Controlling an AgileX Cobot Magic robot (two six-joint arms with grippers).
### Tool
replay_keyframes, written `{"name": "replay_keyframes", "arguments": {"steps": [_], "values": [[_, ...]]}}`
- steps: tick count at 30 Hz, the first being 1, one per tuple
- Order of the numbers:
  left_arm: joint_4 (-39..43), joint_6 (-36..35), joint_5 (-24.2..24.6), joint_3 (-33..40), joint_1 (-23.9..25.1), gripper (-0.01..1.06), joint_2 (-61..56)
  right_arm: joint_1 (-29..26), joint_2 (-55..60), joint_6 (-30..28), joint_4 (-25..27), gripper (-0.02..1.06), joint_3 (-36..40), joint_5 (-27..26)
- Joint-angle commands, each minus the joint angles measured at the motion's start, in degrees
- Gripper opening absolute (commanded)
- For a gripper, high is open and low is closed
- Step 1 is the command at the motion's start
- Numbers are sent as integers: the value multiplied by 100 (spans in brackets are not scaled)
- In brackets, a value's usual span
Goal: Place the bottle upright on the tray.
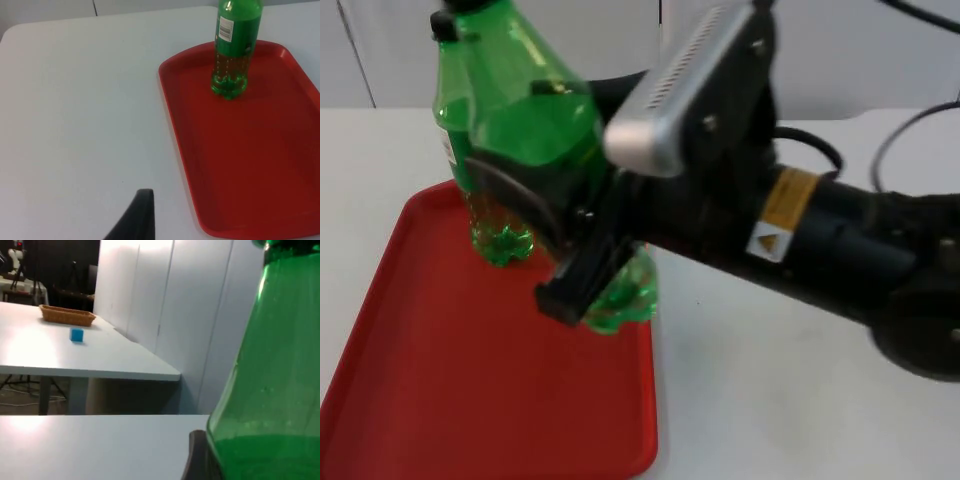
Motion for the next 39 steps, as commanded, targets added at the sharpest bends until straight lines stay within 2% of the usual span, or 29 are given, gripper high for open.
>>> {"name": "replay_keyframes", "arguments": {"steps": [1,2,7,12,17,23,34,39], "values": [[-45,-1,-9,21,14,105,-28,31,496,314,-309,0,-653,-259],[-45,-1,-9,21,14,105,-28,31,496,314,-309,0,-653,-259],[-45,-1,-9,21,14,105,-28,31,1202,793,-309,0,-1690,-259],[-45,-1,-9,21,14,105,-28,31,1648,972,-309,0,-2387,-259],[-45,-1,-9,21,14,105,-28,21,1931,1197,-340,0,-2873,-259],[-45,-1,-9,21,14,105,-28,21,2315,1111,-740,0,-3315,-259],[-45,-1,-9,21,14,105,-28,21,3212,1095,-790,0,-3986,-259],[-45,-1,-9,21,14,105,-28,21,3299,1151,-790,0,-4011,-259]]}}
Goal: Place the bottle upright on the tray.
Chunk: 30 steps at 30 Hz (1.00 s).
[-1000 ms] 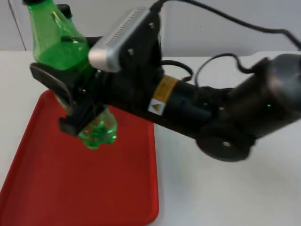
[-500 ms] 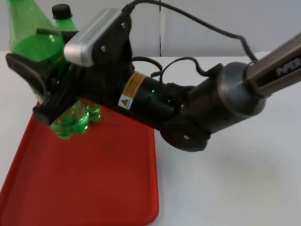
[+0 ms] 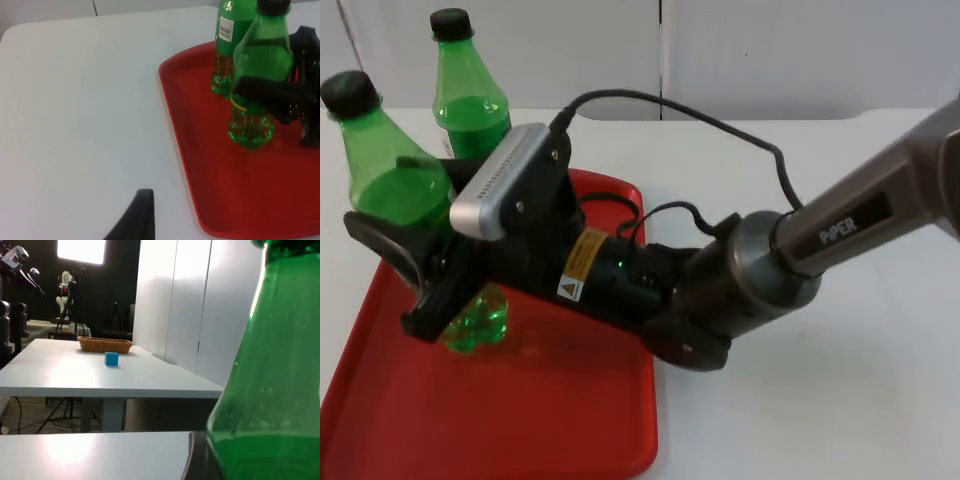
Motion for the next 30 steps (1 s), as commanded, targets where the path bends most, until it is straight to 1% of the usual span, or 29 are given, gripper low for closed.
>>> {"name": "replay_keyframes", "arguments": {"steps": [1,11,13,20,30], "values": [[-45,-1,-9,21,14,105,-28,21,-3,7,-23,0,-63,-153],[-45,-1,-9,21,14,105,-28,7,1,7,-33,0,-63,-153],[-45,-1,-9,21,14,105,-28,7,12,-121,-46,0,-63,-153],[-45,-1,-9,21,14,105,-28,7,25,-274,-35,0,14,-153],[-45,-1,-9,21,14,105,-28,7,25,-287,-46,0,52,-153]]}}
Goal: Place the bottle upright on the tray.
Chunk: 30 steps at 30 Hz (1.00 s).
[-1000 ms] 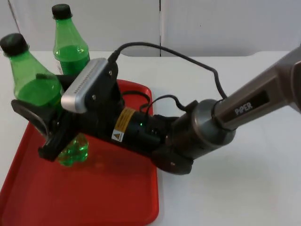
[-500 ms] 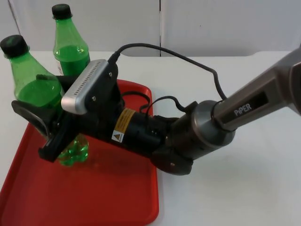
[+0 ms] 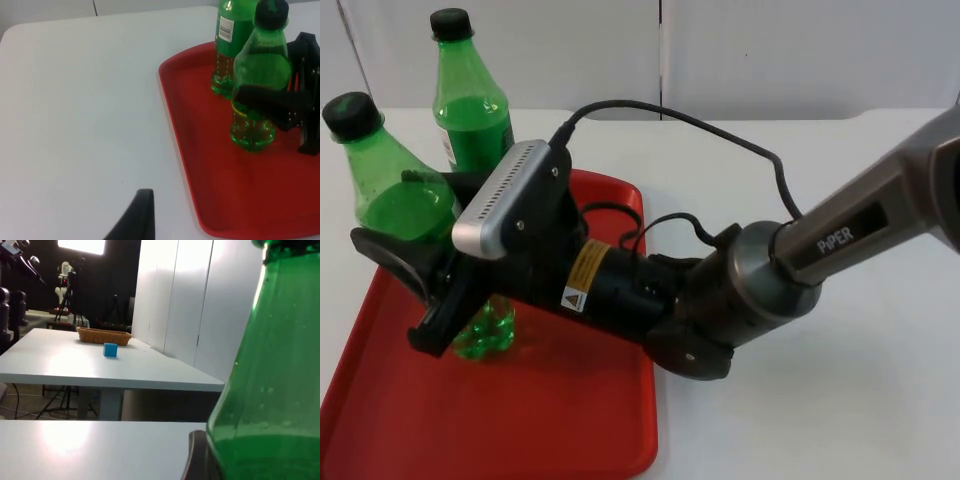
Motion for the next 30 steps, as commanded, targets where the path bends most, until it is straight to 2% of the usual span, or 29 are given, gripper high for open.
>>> {"name": "replay_keyframes", "arguments": {"steps": [1,12,17,22,23,27,30], "values": [[-45,-1,-9,21,14,105,-28,7,-34,-60,-46,0,9,-80],[-45,-1,-9,21,14,105,-28,7,-34,-60,-22,0,9,40],[-45,-1,-9,21,14,105,-28,7,-34,-60,-22,10,9,176],[-45,-1,-9,21,14,105,-28,7,-34,-60,-22,46,9,312],[-45,-1,-9,21,14,105,-28,7,-34,-60,-22,46,9,312],[-45,-1,-9,21,14,105,-28,7,-34,-37,-22,68,9,312],[-45,-1,-9,21,14,105,-28,7,-34,-37,-22,72,9,312]]}}
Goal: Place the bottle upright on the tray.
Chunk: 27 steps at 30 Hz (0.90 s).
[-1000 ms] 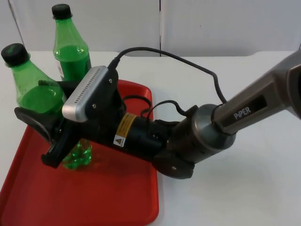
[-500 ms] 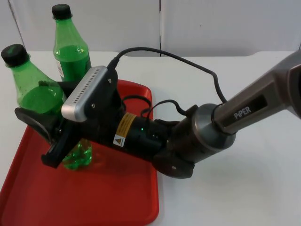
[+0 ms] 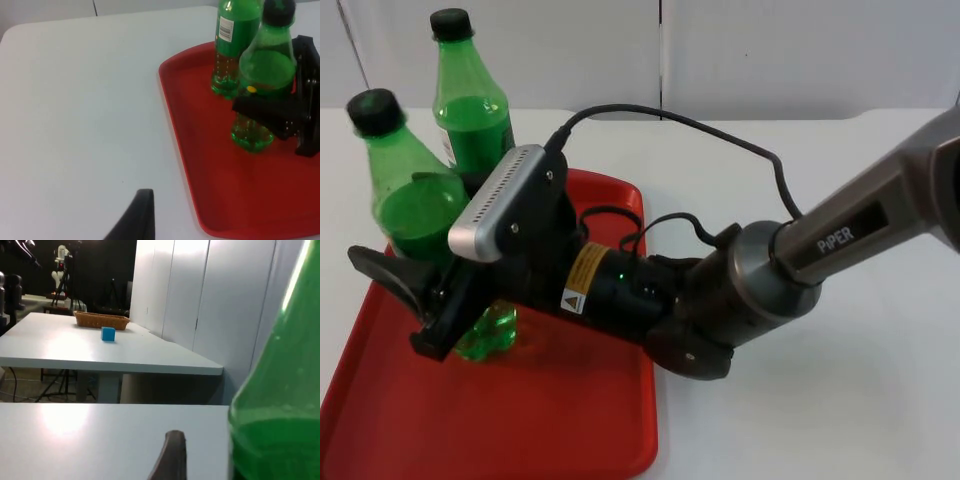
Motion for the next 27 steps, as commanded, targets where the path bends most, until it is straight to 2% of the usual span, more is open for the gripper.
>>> {"name": "replay_keyframes", "arguments": {"steps": [1,5,14,18,22,25,27], "values": [[-45,-1,-9,21,14,105,-28,7,-34,-37,-22,73,9,35],[-45,-1,-9,21,14,105,-28,7,-71,24,-13,73,70,124],[-45,-1,-9,21,14,105,-28,-107,-457,0,-13,73,817,146],[-45,-1,-9,21,14,105,-28,-142,-596,14,-10,73,1146,402],[-45,-1,-9,21,14,105,-28,-142,-733,14,1,73,1411,402],[-45,-1,-9,21,14,105,-28,-142,-821,14,43,73,1521,600],[-45,-1,-9,21,14,105,-28,-142,-906,14,92,73,1591,930]]}}
